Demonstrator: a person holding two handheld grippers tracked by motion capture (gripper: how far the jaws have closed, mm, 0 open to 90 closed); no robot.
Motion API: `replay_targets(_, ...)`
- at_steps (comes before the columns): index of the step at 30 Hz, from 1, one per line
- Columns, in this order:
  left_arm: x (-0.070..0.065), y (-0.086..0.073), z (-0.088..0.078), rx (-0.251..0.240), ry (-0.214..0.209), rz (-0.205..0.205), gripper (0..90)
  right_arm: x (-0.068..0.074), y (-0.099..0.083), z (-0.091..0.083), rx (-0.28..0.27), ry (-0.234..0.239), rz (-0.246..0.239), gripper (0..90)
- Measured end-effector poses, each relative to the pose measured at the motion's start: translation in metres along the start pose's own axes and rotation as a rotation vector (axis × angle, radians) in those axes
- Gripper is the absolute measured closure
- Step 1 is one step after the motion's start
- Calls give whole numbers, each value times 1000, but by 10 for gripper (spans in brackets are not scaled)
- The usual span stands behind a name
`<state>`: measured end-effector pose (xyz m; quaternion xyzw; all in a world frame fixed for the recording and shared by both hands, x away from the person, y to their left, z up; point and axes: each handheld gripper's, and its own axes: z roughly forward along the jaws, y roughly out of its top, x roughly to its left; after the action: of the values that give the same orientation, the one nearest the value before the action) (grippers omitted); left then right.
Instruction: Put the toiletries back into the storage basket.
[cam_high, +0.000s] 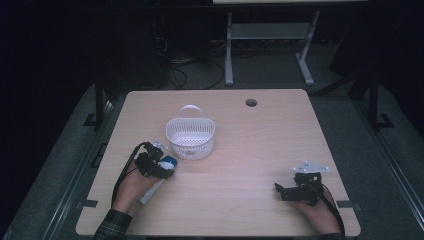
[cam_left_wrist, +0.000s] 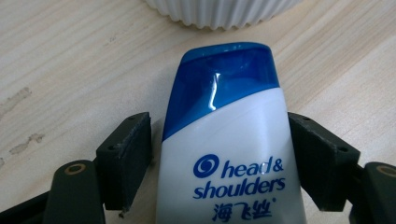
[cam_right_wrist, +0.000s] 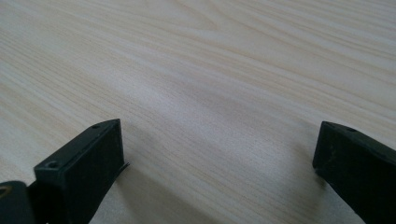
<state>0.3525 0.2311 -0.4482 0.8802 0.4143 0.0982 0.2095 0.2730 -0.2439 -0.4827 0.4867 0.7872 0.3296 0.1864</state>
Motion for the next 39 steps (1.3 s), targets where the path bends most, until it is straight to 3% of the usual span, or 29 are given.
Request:
replay_targets(4,0,0,-1,-3,-1,13,325,0,0,0,0,0,0,12)
replay_targets(13,-1,-1,-2,-13,9,7,338,0,0,0,0,0,-1,13)
replay_targets(19,1,-5,-6,-27,-7,4,340,0,0,0,0,0,0,12)
replay_targets(32,2,-13,-30,-136,-44,-2,342,0,0,0,0,0,0,13)
replay_targets(39,1,-18,-44,-190,-70,19,344,0,0,0,0,0,0,13)
